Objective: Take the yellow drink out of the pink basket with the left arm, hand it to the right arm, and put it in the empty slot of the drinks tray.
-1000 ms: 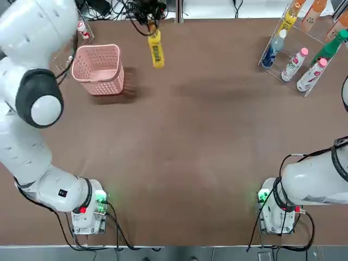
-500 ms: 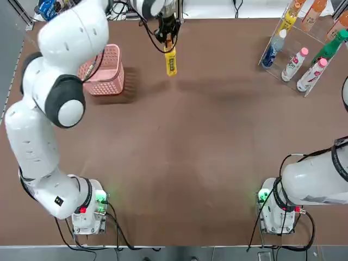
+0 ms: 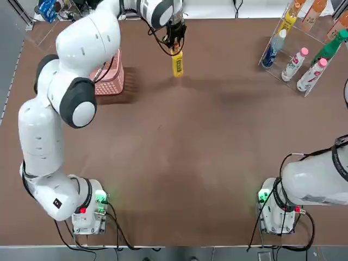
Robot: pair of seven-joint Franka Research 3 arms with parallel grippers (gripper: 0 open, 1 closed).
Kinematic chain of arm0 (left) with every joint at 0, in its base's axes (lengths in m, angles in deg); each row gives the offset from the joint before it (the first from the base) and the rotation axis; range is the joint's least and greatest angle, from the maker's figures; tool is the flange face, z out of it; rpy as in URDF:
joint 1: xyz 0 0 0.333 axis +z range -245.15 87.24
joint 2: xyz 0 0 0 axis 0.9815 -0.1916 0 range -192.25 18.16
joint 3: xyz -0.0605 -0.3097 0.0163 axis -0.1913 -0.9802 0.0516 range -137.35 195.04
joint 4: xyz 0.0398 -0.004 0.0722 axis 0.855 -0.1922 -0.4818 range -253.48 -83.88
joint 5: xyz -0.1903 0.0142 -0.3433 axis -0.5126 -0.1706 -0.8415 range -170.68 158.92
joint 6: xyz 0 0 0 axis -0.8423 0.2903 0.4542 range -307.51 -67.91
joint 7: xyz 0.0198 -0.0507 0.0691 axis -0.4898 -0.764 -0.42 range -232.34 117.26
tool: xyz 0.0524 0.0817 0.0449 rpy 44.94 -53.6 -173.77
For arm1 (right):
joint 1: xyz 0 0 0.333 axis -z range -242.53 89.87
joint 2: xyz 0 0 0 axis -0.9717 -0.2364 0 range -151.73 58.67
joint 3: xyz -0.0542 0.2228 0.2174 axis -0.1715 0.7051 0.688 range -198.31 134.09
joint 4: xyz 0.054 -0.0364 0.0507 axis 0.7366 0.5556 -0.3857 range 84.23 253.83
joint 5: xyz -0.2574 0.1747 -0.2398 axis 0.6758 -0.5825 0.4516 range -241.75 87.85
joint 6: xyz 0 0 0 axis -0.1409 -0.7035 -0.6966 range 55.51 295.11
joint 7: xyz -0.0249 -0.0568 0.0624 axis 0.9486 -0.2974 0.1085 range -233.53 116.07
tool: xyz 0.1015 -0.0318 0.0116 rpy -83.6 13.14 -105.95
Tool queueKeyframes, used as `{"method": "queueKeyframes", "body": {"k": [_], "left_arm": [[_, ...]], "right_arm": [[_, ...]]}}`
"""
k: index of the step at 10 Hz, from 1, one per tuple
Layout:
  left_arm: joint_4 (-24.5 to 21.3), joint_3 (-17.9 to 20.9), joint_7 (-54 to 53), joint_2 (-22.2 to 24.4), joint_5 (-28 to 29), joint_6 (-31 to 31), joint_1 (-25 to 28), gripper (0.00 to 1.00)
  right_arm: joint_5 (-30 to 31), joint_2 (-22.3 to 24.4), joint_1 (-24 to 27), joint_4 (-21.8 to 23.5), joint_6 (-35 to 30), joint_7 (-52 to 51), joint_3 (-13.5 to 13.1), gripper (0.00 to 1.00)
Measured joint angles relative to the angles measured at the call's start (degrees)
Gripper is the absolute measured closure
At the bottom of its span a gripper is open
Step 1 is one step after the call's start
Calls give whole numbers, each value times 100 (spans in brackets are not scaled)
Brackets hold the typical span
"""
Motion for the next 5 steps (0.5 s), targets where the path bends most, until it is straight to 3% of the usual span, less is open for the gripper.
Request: {"method": "queueKeyframes", "body": {"k": [5], "left_arm": [[242, 150, 485, -478, 0, -312, -123, 66]], "right_arm": [[-17, 143, 77, -31, -184, -4, 1, 1]]}}
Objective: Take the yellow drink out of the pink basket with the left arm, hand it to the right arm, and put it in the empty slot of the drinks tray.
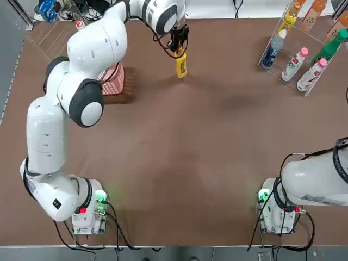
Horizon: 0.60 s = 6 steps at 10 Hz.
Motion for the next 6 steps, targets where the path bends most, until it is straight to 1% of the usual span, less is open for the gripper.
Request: {"method": "queueKeyframes", "body": {"k": [2, 4, 5, 6], "left_arm": [[35, 79, 0, -154, 37, -74, -46, 66], [68, 83, 2, -173, 101, -81, -64, 66], [83, 83, 2, -173, 102, -82, -66, 64], [131, 86, 2, -170, 131, -85, -67, 52]], "right_arm": [[0, 0, 9, 0, -34, 0, 0, 1], [-3, 0, 9, 0, -36, 0, 7, 1], [-4, 0, 9, 0, -37, 0, 14, 1], [-5, 0, 9, 0, -38, 0, 19, 1]]}}
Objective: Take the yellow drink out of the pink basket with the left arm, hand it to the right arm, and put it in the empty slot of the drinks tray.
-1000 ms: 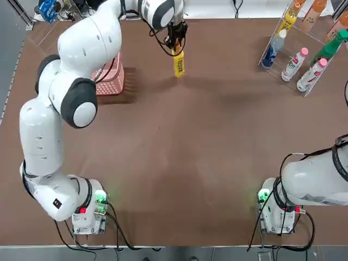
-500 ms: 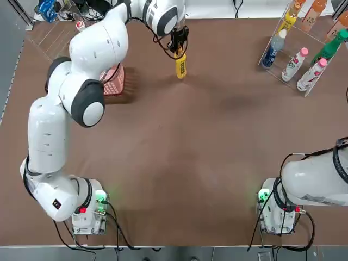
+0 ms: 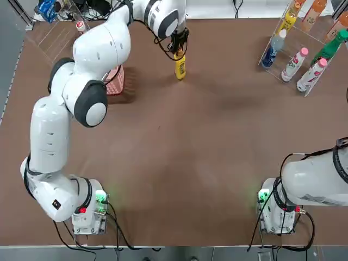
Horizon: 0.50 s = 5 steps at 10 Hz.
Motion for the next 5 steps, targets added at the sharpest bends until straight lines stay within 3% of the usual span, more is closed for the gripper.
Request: {"method": "queueKeyframes", "body": {"k": [3, 4, 5], "left_arm": [[113, 8, 0, 24, 97, 6, -1, 10], [140, 13, 0, 65, 98, 86, 5, 0], [198, 16, -12, 182, 98, 362, 27, 0]], "right_arm": [[-5, 0, -8, 2, -5, -9, 18, 1], [-15, -1, -34, 12, -10, -11, 42, 1], [-28, -3, -94, 40, -24, -16, 68, 1]]}}
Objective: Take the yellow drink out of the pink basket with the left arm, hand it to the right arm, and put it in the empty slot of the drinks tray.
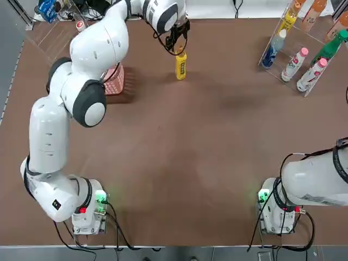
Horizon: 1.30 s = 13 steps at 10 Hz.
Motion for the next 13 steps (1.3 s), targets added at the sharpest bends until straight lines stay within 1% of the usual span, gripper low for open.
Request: {"method": "queueKeyframes", "body": {"k": [2, 3, 4, 6, 7, 9, 11, 12, 13], "left_arm": [[95, 14, -499, 554, -9, 943, 220, 0], [109, 18, -844, 902, -38, 1324, 459, 0], [113, 22, -1124, 1224, -89, 1560, 754, 0], [110, 101, -1962, 1729, -395, 1920, 1398, 0], [109, 263, -2596, 1928, -667, 2170, 1701, 0], [102, 855, -3897, 2233, -1050, 2746, 2106, 0], [77, 1509, -5172, 2362, -1116, 3075, 2217, 0], [69, 1751, -5502, 2385, -1124, 3128, 2230, 0], [68, 1908, -5695, 2422, -1131, 3146, 2259, 0]], "right_arm": [[-1, -5, -186, 71, -40, -24, 15, 1], [1, -8, -319, 81, -40, -109, 30, 1], [0, -10, -605, 82, -39, -142, 50, 1], [-7, -70, -1447, 112, -11, -128, 109, 1], [-12, -194, -1888, 146, 161, -115, 128, 1], [-9, -663, -2734, 195, 789, 111, 143, 1], [-6, -1262, -3441, 192, 1592, 746, 143, 1], [-5, -1550, -3746, 164, 1964, 1183, 141, 1], [-3, -1831, -4004, 81, 2275, 1663, 139, 1]]}}
